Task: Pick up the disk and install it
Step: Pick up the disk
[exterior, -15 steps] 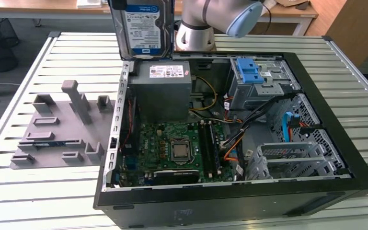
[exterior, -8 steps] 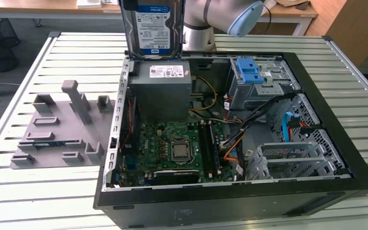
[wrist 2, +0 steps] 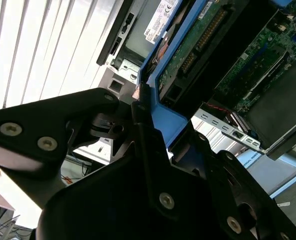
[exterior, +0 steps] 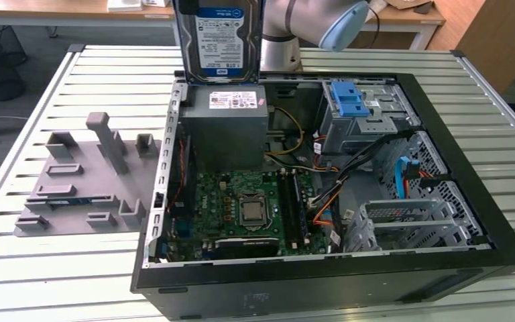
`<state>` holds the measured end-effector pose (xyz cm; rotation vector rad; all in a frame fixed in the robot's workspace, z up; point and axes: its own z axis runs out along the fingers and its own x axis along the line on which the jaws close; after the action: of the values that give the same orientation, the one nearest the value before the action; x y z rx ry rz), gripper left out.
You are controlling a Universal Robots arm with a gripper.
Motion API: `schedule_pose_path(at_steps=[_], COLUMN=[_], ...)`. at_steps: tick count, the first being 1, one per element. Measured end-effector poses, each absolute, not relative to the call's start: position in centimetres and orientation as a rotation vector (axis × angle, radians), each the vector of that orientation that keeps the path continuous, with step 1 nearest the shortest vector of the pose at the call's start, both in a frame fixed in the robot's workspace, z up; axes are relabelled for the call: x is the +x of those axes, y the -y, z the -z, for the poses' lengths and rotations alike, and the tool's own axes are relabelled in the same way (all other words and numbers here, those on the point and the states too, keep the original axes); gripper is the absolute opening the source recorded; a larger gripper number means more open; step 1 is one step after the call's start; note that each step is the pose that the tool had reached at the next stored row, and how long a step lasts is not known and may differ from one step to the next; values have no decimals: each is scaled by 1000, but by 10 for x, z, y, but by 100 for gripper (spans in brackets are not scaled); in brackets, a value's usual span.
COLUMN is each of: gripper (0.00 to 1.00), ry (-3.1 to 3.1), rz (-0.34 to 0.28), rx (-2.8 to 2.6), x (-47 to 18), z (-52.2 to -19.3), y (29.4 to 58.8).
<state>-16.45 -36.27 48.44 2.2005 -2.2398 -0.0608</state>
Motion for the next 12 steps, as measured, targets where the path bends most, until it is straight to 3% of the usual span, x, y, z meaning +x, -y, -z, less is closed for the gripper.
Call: schedule_pose_path(at_steps=[12], gripper=[36], ry=[2240], rz=[60], rx=[2201], x=[-164], z=[-484], y=[389])
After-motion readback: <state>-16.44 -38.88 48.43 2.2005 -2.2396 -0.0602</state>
